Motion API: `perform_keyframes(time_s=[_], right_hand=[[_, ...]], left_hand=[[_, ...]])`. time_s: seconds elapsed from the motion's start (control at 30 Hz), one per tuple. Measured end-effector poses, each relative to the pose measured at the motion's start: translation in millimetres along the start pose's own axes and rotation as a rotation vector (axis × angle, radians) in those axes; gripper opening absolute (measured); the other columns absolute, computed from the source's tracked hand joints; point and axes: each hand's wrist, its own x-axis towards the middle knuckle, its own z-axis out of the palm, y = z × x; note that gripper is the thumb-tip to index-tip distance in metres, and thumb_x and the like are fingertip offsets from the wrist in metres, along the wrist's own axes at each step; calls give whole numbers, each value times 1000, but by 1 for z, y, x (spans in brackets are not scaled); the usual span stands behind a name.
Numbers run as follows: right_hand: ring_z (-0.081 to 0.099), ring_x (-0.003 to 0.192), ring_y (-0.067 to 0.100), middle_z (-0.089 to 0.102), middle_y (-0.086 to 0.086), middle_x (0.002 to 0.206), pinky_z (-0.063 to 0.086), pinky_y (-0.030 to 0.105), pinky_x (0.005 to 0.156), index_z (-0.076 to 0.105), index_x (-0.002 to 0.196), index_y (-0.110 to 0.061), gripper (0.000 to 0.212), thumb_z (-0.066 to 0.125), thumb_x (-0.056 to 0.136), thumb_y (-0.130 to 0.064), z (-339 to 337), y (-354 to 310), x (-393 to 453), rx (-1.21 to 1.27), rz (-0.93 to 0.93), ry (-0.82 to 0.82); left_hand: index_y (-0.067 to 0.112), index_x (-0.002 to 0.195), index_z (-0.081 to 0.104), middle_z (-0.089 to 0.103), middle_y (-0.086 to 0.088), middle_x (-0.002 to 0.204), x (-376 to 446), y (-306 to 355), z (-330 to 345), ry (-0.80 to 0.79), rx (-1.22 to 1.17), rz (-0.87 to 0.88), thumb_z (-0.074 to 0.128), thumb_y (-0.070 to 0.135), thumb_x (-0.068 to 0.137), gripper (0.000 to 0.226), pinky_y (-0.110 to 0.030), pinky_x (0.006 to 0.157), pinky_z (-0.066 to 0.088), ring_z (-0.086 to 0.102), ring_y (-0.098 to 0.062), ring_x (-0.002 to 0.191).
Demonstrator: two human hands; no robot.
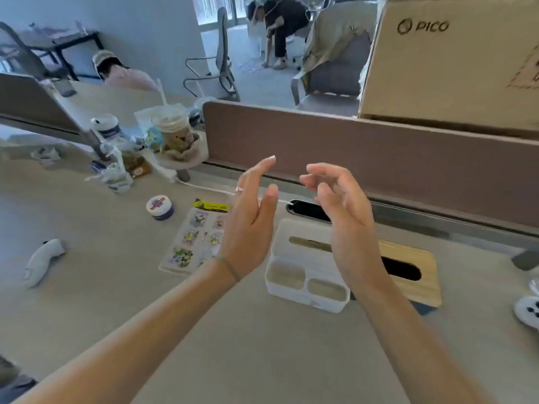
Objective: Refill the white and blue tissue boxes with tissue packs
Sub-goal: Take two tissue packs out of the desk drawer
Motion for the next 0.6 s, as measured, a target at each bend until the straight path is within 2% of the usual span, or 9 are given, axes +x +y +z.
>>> perform_keyframes(time_s=[0.07,0.13,0.17,0.2,0.27,0.4,0.5,0.6], right_hand=[[60,112,8,68,-5,114,46,15,90,62,121,-20,24,44,105,-15,2,28,-9,16,33,13],[61,110,6,68,-7,112,48,14,86,63,120,-22,25,44,105,-16,5,60,-18,23,75,13],[61,109,4,68,-8,111,48,13,85,63,119,-23,25,44,105,-16,8,73,-20,19,84,23],[61,108,3,69,-8,111,48,12,85,64,118,-25,25,44,105,-17,10,83,-22,11,88,30],[61,109,2,69,-10,111,48,11,82,64,116,-28,25,45,104,-18,15,99,-23,0,68,38],[61,109,1,69,-12,111,48,11,78,63,116,-32,26,45,104,-19,28,123,-33,-60,-1,45],[61,109,5,69,-11,110,50,22,86,63,115,-32,23,47,103,-20,40,132,-51,-58,-43,83],[61,111,9,69,-10,111,49,34,99,63,116,-31,22,48,103,-20,57,132,-81,-42,-53,116]], left_hand=[[24,151,40,46,11,149,-12,-28,13,22,10,-12,36,29,109,42,-22,114,30,38,0,140],[31,150,39,46,16,144,-24,-60,27,-4,38,-12,35,33,110,41,-7,101,30,44,17,120],[34,150,38,46,17,142,-27,-75,34,-7,41,-5,35,35,110,41,-2,94,31,46,20,107],[37,150,38,46,18,142,-29,-86,38,-7,49,-6,34,36,109,40,-1,91,31,47,18,101],[40,148,39,46,18,142,-29,-108,45,6,45,17,32,40,108,40,-6,94,32,46,17,112],[36,147,41,46,12,144,-38,-134,51,28,51,102,32,41,106,42,-17,103,33,42,2,131],[29,148,42,44,8,147,-58,-143,46,24,60,159,35,35,108,41,-18,108,33,42,-4,134],[32,147,41,44,9,148,-89,-146,31,33,89,184,34,40,107,41,-25,109,35,43,-7,135]])
